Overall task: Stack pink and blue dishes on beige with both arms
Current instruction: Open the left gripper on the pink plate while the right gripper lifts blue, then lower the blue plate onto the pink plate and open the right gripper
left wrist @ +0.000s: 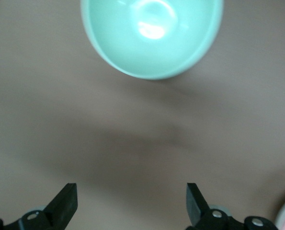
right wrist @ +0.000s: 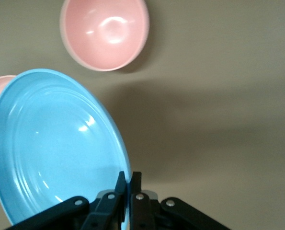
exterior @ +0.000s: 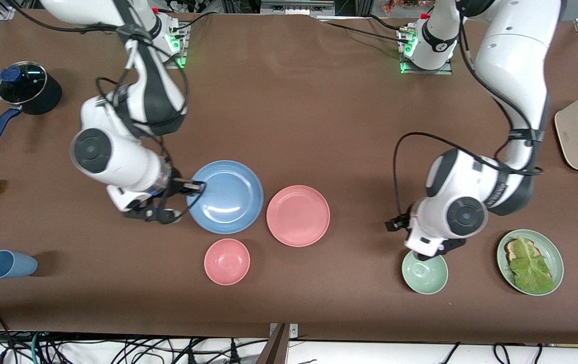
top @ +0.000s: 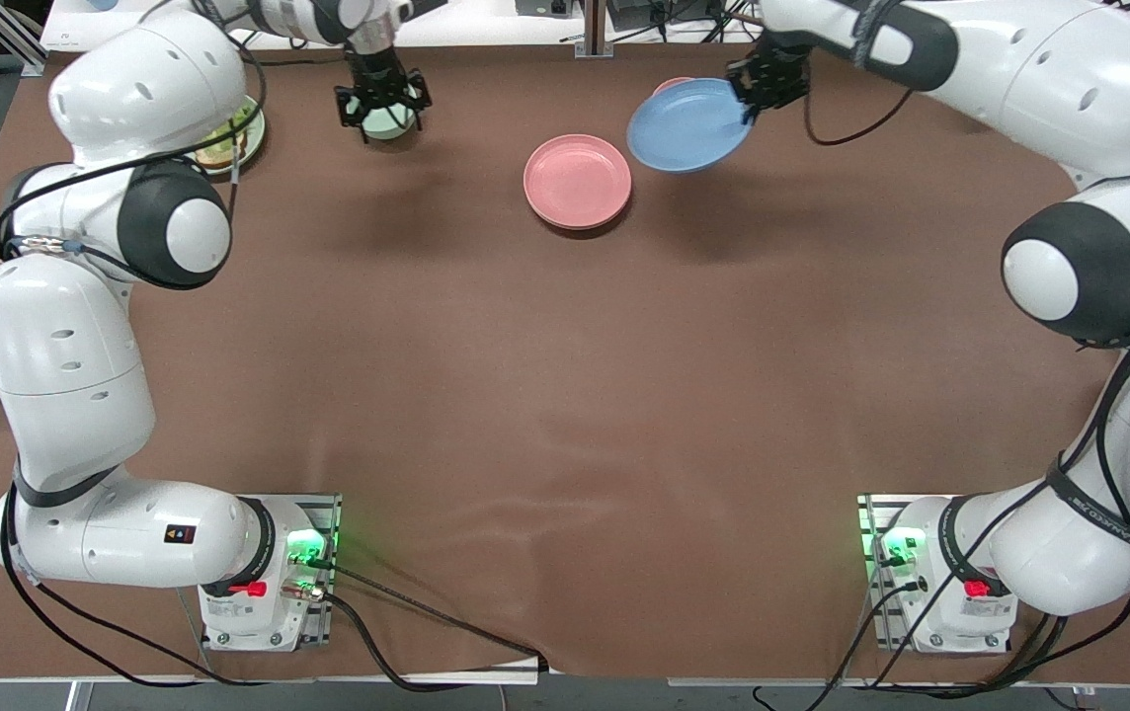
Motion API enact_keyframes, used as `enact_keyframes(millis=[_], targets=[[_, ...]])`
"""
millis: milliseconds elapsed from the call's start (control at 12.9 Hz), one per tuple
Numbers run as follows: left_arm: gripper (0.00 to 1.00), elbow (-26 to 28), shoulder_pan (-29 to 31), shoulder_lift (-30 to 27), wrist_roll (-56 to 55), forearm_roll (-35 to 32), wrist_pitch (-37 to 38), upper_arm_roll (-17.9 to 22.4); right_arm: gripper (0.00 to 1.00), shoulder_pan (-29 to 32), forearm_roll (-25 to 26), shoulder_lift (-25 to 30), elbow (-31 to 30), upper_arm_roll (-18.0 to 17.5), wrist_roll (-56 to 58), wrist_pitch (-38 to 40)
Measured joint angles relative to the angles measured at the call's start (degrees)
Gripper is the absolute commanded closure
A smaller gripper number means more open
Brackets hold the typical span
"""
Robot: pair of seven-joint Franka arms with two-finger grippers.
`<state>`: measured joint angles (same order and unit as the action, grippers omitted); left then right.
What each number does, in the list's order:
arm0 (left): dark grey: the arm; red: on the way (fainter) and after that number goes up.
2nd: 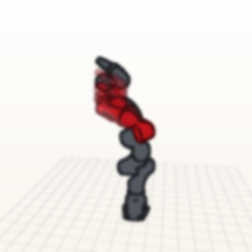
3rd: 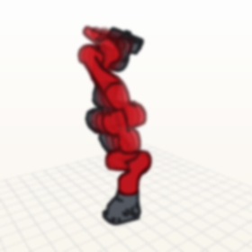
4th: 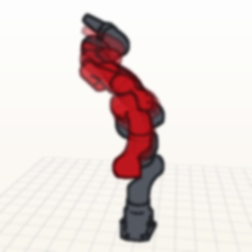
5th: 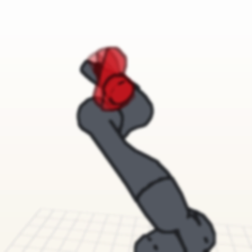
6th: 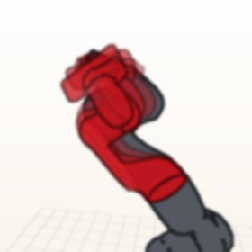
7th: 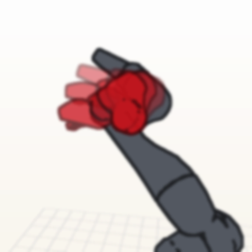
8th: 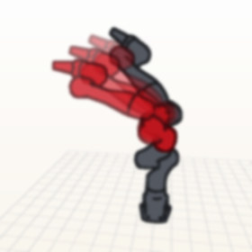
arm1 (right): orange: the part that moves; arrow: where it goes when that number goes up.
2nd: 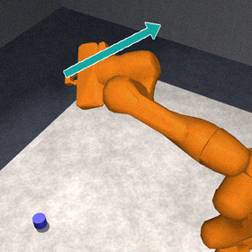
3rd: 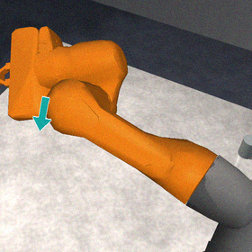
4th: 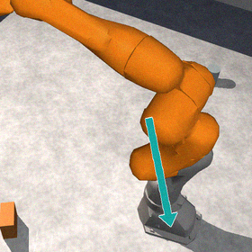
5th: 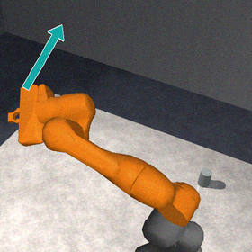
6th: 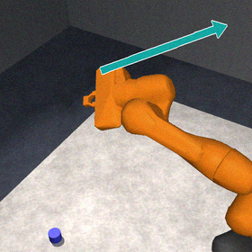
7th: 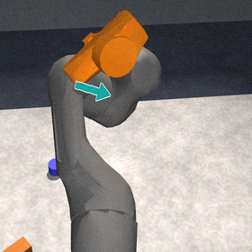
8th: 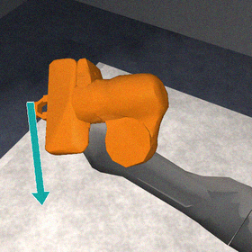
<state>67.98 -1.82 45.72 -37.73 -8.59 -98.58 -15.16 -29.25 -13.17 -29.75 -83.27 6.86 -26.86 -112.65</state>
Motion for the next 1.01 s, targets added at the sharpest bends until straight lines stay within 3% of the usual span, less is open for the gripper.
enact_keyframes(millis=[311, 699, 1010], targets=[[0.0, 0.0, 8.2, -0.4, 12.0, 0.0, 2.1, 0.0, 1.0, -8.0, 0.0, -4.7, 0.0, -0.1, -11.4, -10.1], [0.0, 0.8, 14.3, -5.3, 18.9, 2.3, 5.3, 0.2, 1.0, -11.8, 0.0, -9.4, 0.1, -0.1, -14.6, -20.0], [0.0, 13.6, 9.3, -19.3, 28.1, 11.5, 2.2, 11.6, 1.0, -13.0, 0.0, -11.5, 0.2, -0.1, -14.9, -23.3]])
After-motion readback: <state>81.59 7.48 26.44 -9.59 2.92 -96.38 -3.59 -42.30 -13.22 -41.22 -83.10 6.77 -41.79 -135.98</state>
